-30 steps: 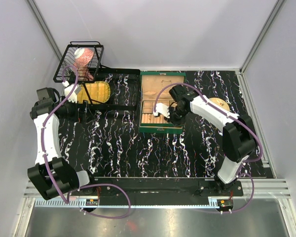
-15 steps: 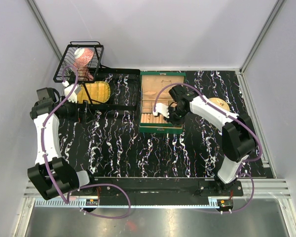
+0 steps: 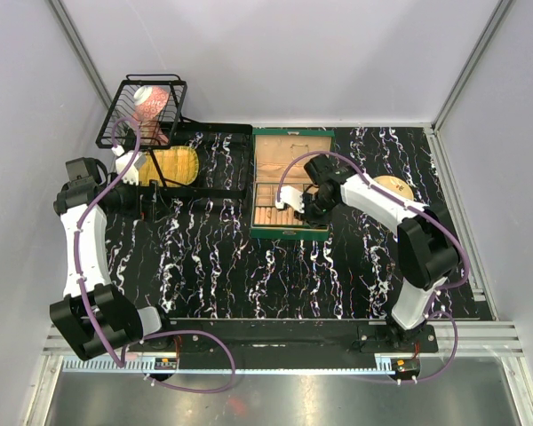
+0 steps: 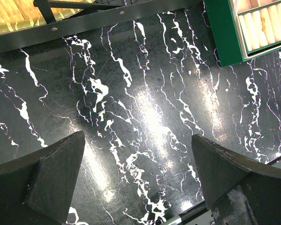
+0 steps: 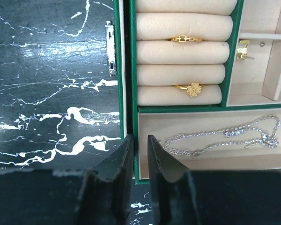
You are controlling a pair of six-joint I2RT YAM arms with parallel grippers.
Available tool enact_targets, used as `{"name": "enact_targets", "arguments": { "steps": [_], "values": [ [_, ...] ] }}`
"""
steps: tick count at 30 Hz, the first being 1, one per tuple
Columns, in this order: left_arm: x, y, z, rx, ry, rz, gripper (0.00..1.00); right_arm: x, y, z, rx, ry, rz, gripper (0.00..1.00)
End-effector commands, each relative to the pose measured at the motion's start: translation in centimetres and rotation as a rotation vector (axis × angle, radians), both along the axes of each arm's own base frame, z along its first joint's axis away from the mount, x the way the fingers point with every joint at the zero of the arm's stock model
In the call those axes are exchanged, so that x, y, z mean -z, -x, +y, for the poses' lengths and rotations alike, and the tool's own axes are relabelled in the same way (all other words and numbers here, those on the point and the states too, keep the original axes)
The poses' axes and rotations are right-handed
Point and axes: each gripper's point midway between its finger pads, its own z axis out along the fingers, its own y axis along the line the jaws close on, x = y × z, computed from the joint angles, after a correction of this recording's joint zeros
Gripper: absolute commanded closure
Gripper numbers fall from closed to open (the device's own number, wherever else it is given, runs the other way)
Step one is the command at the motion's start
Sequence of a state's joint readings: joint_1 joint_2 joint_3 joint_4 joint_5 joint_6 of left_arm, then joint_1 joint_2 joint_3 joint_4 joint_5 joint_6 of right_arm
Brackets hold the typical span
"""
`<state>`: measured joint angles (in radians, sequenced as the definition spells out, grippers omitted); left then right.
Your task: Organize the mixed jewelry
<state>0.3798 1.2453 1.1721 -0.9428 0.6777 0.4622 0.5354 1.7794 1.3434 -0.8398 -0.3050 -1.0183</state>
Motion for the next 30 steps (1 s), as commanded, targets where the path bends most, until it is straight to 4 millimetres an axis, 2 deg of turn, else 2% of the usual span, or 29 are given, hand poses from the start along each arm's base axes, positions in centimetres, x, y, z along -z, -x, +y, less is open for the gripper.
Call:
{"name": "enact_targets", "arguments": {
  "steps": [1, 7, 11, 19, 24, 25, 30],
  "values": [
    [-1.3, -0.3, -0.2, 0.015, 0.006, -0.054, 0.01, 0.0, -1.0, 0.5, 0.011, -0.03, -0.043, 0.72],
    [-0.9, -0.1, -0.4, 0.028, 0.01, -0.051, 0.01, -1.6, -1.3, 0.5, 0.043, -0.048, -0.07, 0.59],
    [-0.8, 0.0, -0.6, 0.048, 0.01, -0.06, 0.01, -3.8, -1.9, 1.0, 0.082, -0.08, -0.092, 0.43],
    [-0.3, 0.2, -1.0, 0.077, 0.021, -0.059, 0.01, -7.7, -2.1, 1.5, 0.151, -0.144, -0.121, 0.34],
    [-1.0, -0.2, -1.7, 0.11, 0.061, -0.086, 0.01, -10.0, -4.6, 1.3, 0.284, -0.193, -0.168, 0.33],
    [-1.1, -0.3, -1.8, 0.113, 0.07, -0.091, 0.01, -10.6, -5.8, 1.0, 0.321, -0.208, -0.189, 0.32],
    [-1.8, -1.6, -2.9, 0.117, 0.127, -0.116, 0.01, -11.4, -9.3, -0.6, 0.487, -0.23, -0.215, 0.27]
  ]
}}
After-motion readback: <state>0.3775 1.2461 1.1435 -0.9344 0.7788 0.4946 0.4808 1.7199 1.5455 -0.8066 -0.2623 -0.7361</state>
